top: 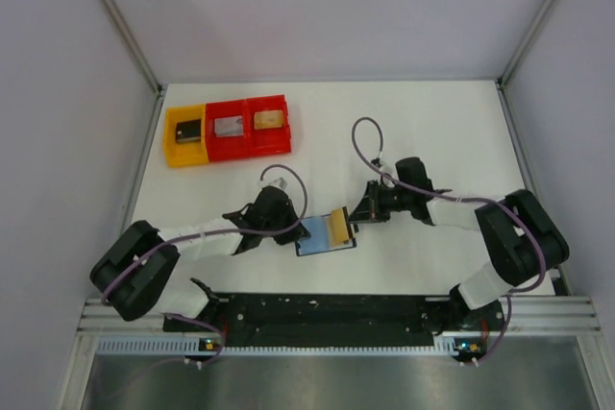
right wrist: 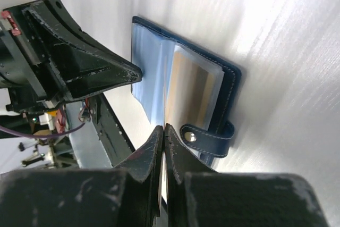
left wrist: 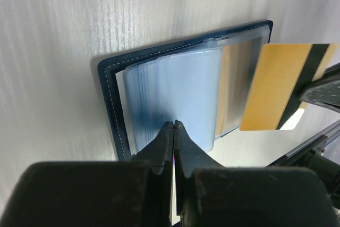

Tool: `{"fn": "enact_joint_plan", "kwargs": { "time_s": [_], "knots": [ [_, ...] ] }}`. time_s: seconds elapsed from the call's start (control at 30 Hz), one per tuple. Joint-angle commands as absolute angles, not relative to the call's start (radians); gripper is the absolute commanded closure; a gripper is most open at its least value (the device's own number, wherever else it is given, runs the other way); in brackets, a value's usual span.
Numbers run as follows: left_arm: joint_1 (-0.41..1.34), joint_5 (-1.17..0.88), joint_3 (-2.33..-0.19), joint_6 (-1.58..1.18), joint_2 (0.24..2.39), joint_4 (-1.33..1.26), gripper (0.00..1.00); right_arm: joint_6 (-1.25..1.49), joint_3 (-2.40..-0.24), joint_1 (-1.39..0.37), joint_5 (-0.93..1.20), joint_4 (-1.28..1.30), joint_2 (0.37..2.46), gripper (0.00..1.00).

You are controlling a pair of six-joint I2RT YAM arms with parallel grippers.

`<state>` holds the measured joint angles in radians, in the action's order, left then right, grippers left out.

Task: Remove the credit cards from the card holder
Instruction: Remove the credit card from the card holder, then place the credit card in the storage box.

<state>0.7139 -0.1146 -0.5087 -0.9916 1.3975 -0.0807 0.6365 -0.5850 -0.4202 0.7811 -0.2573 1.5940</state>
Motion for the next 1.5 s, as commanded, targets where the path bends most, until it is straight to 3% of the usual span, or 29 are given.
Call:
{"fn": "enact_joint_plan", "kwargs": {
  "time_s": [0.0,0.1,0.33,0.47,0.73,0.93,1.2,1.47],
  "knots": [
    [0.706,-0.072,-0.514,-0.953,1.3,-0.008,0.98,0.516,-0.661,-0.408,0.739,-0.097,1.459,1.0],
    [0.703,-0.064,-0.538,-0.937,1.218,0.035,0.85,0.485,-0.689,-0.41,0.719,-0.034,1.395,1.0],
    [0.701,-0.097,-0.615,-0.91,1.069,0.092,0.43,0.341,-0.767,-0.488,0.655,0.101,1.298,1.0],
    [0.701,-0.149,-0.65,-0.879,1.023,0.084,0.29,0.299,-0.781,-0.526,0.684,0.087,1.267,1.0],
    [0.7,-0.285,-0.695,-0.471,0.96,0.038,0.16,0.218,-0.815,-0.552,0.897,0.086,1.224,1.0],
    [0.689,-0.457,-0.75,-0.298,0.937,0.083,0.14,0.199,-0.816,-0.571,1.021,0.034,1.172,1.0],
    [0.684,-0.551,-0.62,-0.395,0.818,-0.17,0.17,0.27,-0.796,-0.574,1.06,-0.116,1.097,1.0],
    [0.684,-0.632,-0.534,-0.531,0.828,-0.409,0.22,0.455,-0.75,-0.572,1.1,-0.383,1.089,1.0]
  ]
}}
